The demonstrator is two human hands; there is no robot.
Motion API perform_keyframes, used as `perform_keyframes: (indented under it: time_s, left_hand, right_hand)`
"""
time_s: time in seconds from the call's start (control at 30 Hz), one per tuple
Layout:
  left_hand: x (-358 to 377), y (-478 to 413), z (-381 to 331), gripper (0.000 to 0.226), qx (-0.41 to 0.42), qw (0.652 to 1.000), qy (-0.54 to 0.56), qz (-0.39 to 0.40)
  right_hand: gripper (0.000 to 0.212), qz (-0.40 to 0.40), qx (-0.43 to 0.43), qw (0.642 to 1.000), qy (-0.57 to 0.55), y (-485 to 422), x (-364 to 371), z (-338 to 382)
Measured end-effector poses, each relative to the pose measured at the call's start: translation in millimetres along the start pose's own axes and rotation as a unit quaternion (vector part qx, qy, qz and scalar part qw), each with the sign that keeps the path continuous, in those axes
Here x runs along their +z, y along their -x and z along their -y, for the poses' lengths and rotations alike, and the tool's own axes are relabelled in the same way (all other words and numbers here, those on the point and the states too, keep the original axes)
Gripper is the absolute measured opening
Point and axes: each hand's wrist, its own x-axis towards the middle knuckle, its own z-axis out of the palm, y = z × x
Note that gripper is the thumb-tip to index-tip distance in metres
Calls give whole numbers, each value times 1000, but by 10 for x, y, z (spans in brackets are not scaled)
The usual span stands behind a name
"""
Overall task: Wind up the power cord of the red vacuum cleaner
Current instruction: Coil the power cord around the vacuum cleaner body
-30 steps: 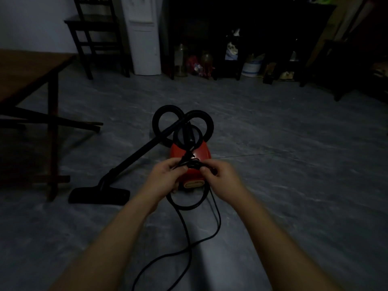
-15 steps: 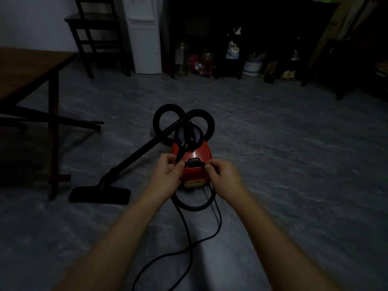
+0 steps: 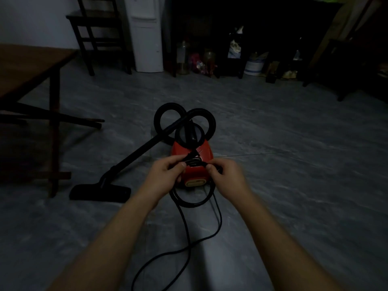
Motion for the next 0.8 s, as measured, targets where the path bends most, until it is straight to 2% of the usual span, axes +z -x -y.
perform_keyframes:
  time_s: [0.1,0.2,0.33,0.53,0.7,0.8]
  left_hand:
    - [12,26,-15,25,12,1000,-28,-1]
    - [33,55,3,25,13,998,-66,17]
    - [54,76,10,21,11,993,-104,58]
    - [69,83,28,26,-45,994,-76,56]
    - [62,107,-23,22,-39,997,-9,58]
    - [50,106,-25,19,-37,997,-7,68]
  right_hand:
    - [22,-18,-23,999,17,27,-19,74]
    - [32,-35,-96,995,24,39,-43,138]
    - [35,33,-155,987,31,50,30,137]
    - [35,98,-118,984,90,48,82,82]
    - [30,99,-123,982,101,43,70,95]
    - [29,110,-103,984,95,57,59,96]
